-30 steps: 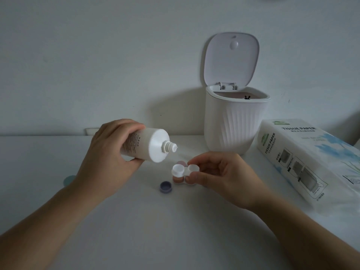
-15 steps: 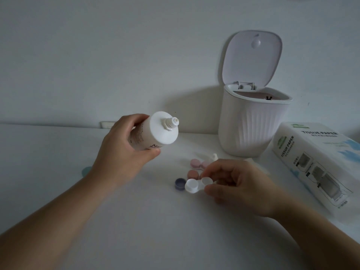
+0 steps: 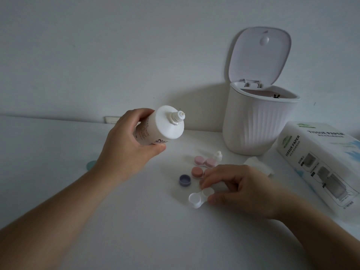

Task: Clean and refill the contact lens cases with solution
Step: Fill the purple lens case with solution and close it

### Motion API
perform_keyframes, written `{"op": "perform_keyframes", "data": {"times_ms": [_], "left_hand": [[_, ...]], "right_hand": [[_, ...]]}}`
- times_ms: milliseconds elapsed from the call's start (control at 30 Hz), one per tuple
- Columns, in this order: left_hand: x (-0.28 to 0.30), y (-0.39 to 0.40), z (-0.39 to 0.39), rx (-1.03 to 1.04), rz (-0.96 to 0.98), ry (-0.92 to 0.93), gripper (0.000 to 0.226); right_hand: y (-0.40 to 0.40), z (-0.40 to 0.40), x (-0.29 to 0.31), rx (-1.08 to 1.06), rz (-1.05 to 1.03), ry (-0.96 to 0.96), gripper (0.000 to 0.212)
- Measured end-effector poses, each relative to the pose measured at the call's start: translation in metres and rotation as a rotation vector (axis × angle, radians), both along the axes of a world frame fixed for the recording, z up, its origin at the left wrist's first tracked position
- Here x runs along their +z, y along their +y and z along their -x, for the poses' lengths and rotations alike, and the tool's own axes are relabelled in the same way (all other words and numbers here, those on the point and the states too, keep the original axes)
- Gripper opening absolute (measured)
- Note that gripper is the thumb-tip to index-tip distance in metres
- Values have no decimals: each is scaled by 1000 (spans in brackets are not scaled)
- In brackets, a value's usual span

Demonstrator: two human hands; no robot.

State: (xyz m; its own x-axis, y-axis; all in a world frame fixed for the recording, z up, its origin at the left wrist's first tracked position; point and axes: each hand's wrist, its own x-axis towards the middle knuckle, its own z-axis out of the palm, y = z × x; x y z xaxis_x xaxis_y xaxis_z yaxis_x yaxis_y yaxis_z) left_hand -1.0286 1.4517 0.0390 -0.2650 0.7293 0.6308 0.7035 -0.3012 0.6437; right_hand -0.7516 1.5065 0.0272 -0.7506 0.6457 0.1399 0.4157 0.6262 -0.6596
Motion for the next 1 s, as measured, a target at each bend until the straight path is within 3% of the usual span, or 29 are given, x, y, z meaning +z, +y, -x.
{"op": "perform_keyframes", "data": {"times_ms": [267, 433, 633, 767, 1000], "left_hand": [[0, 0, 0, -5, 13, -3, 61], [0, -1, 0, 1, 6, -11, 61], [1, -1, -1, 7, 1, -3, 61], [0, -1, 0, 3, 3, 2, 62], [1, -3, -1, -14, -5, 18, 62]], "right_hand": [[0, 0, -2, 9, -86, -32, 32], [-4, 0, 0, -42, -45, -6, 46], [-8, -1, 10, -98, -169, 3, 16], [-8, 2, 7, -46, -89, -74, 38], [-12, 8, 6, -52, -98, -144, 49]]}}
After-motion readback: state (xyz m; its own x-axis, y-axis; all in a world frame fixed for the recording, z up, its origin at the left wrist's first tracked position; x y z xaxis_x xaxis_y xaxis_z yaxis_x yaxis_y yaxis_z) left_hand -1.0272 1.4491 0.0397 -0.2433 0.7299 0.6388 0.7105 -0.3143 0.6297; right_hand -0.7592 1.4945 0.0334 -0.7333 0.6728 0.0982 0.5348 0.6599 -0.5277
